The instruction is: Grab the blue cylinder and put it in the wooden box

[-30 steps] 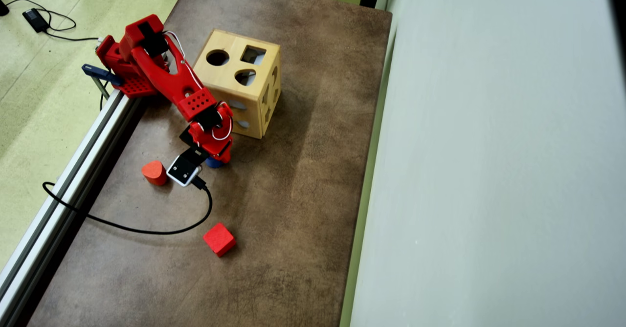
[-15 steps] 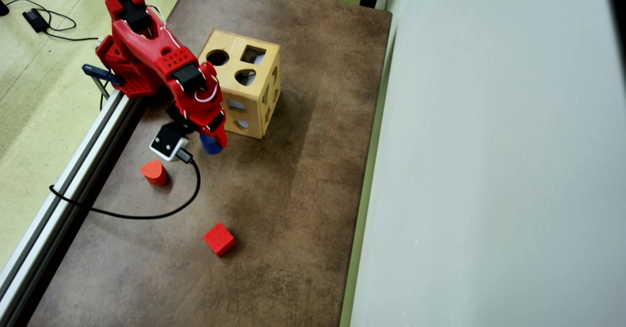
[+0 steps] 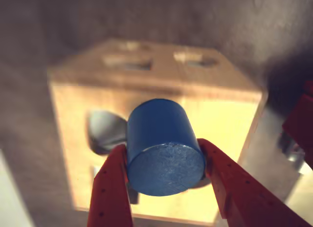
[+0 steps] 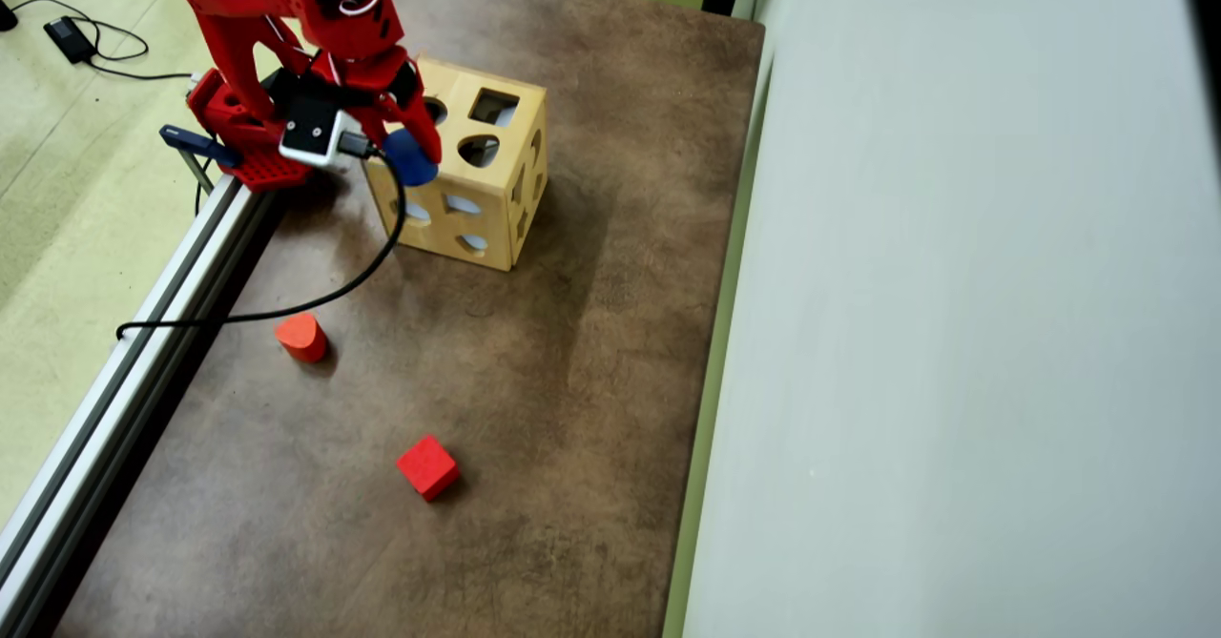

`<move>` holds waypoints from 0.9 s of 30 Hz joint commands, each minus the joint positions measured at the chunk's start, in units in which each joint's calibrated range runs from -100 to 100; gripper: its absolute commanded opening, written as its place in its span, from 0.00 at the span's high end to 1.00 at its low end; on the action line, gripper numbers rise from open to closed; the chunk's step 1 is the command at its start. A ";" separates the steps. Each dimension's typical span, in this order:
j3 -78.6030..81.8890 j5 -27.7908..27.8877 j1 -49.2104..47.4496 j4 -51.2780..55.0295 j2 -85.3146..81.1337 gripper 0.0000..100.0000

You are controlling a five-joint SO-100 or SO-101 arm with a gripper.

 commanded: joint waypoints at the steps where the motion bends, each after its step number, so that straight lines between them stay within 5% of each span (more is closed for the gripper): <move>1: 5.47 -2.25 -5.63 0.49 -6.36 0.92; 27: 13.26 -2.78 -13.72 0.33 -12.22 0.92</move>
